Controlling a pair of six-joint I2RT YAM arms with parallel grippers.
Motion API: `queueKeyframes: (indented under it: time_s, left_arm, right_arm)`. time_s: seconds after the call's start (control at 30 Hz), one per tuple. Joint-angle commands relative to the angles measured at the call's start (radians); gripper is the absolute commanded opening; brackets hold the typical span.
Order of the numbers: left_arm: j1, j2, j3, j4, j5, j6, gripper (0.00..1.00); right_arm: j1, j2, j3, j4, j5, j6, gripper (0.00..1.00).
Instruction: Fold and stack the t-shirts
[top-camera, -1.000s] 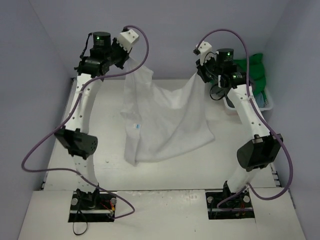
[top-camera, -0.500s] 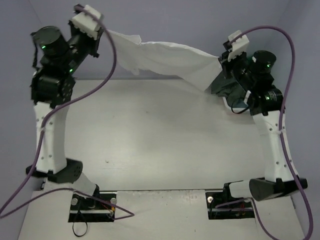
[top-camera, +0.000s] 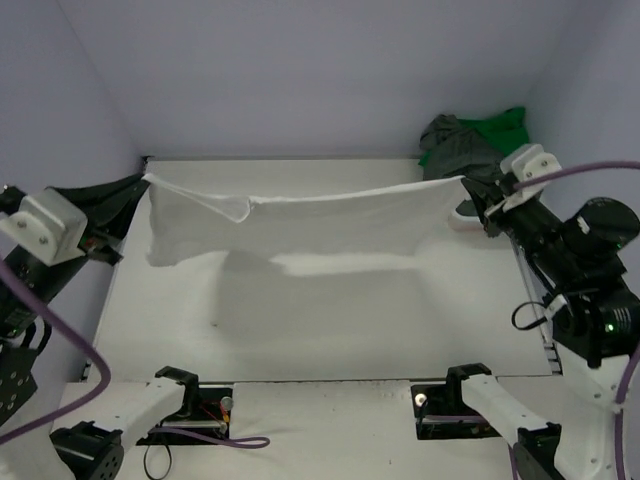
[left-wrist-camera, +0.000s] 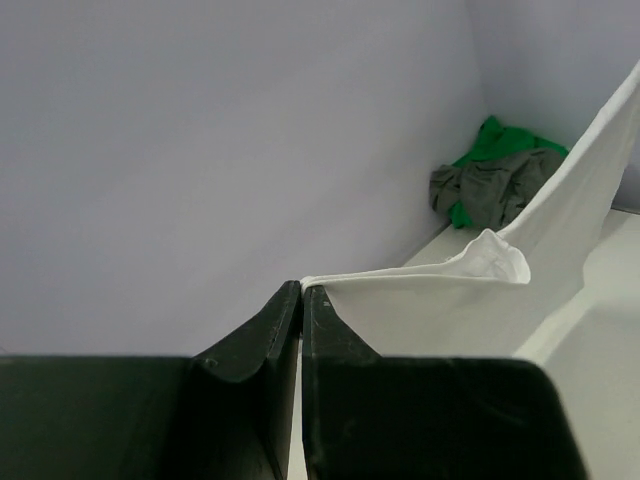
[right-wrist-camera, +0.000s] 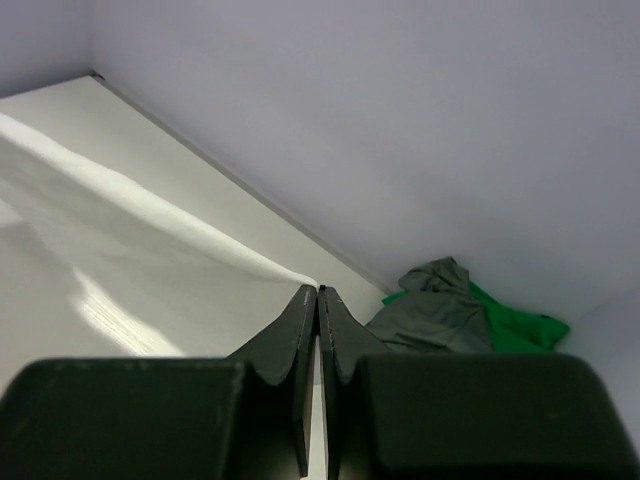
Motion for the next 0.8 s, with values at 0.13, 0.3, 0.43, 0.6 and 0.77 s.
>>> queueKeyframes:
  time_s: [0.13,0.3,0.43,0.6,0.77]
  left_arm:
    - [0.038,-0.034,0.097,-0.076,0.141,-0.069,0.0]
    - [0.089,-0.049,0.178,-0.073,0.201,-0.109,0.0]
    - [0.113,-0.045,0.24,-0.054,0.195,-0.12,0.0]
    - [0.149,-0.028,0.257,-0.04,0.257,-0.154,0.0]
    - [0.187,-0.062,0.057,0.024,0.301,-0.165,0.0]
  right_arm:
    - [-0.025,-0.081,0.05,0.031,-0.099,0.039,0.0]
    - [-0.039,-0.103,0.052,0.031,-0.138,0.054,0.0]
    - [-0.042,-0.141,0.041,0.031,-0.142,0.056,0.0]
    - [-0.058,-0.176,0.009,0.03,-0.153,0.063,0.0]
    - [-0.059,-0.196,-0.046,0.03,-0.15,0.051,0.0]
